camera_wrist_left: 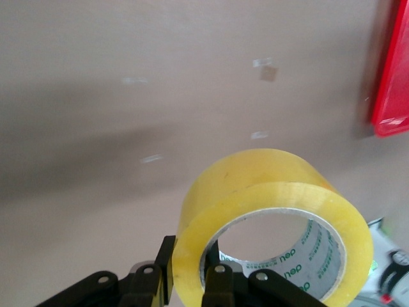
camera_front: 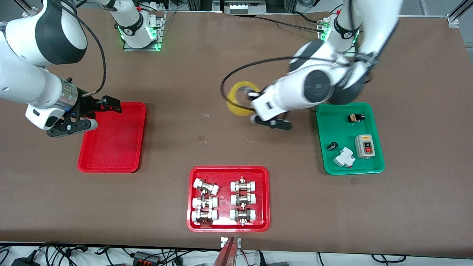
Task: Left arm passes tape to right arm into tray
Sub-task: 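Lift the tape with the left gripper while the right gripper approaches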
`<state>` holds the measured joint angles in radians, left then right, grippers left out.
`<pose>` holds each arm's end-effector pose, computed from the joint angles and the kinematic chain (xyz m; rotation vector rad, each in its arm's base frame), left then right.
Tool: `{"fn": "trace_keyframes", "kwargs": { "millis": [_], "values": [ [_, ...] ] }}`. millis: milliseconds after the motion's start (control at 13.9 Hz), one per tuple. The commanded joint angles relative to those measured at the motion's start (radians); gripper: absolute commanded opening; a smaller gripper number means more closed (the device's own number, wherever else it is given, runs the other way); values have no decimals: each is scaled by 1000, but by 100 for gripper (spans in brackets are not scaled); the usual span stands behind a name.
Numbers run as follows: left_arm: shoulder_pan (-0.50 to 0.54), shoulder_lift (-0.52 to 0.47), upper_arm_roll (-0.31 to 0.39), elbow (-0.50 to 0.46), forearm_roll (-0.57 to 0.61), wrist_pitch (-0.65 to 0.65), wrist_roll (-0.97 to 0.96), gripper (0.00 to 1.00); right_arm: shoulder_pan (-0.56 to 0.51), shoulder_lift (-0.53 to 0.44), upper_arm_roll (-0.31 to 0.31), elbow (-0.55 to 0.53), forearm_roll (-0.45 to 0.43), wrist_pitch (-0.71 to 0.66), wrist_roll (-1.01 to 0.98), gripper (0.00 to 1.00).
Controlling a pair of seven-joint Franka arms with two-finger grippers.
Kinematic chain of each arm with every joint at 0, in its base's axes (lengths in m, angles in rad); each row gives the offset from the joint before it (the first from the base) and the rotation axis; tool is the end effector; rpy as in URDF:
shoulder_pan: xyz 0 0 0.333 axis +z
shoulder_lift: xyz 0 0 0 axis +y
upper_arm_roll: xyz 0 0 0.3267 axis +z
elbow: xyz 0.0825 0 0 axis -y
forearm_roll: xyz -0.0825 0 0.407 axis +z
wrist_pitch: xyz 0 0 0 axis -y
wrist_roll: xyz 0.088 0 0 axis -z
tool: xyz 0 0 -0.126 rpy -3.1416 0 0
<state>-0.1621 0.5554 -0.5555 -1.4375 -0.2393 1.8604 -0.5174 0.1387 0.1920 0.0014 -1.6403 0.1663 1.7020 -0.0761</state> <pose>0.5685 -0.4366 0.3960 2.7165 -0.0842 -0.4730 0.6203 0.1064 0.4776 -2.9631 -0.2728 0.2018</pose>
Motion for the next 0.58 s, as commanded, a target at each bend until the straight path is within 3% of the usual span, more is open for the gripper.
{"fn": "trace_keyframes", "kwargs": {
  "millis": [0, 144, 503],
  "values": [
    [-23, 72, -6, 45, -70, 107, -64, 1, -2, 58, 0, 36, 132, 2, -14, 100],
    [-53, 96, -6, 42, -127, 228, -66, 1, -7, 104, 0, 36, 276, 27, -14, 100],
    [-120, 123, 9, 16, -118, 512, -204, 1, 2, 165, 2, 37, 482, 53, -31, 100]
  ]
}}
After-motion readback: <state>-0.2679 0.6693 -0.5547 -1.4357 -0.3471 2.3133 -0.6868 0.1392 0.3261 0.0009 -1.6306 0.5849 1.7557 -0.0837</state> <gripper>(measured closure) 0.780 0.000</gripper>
